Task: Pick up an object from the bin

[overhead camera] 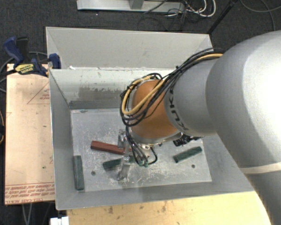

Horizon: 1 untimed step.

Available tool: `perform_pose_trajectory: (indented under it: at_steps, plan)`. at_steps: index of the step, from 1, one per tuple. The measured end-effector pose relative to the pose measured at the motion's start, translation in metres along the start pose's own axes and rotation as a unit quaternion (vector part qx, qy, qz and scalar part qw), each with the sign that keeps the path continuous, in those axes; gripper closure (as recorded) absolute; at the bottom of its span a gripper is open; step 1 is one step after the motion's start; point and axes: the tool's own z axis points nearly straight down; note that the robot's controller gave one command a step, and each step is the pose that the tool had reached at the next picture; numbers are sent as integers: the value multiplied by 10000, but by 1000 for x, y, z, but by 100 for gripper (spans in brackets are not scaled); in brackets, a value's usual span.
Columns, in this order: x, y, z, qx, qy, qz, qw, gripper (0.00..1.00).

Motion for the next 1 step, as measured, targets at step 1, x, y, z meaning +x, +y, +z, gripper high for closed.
perform_pose_trajectory:
  at_steps: [1]
  plan:
    - [-1, 1, -2, -7, -7, -1, 10000, 100]
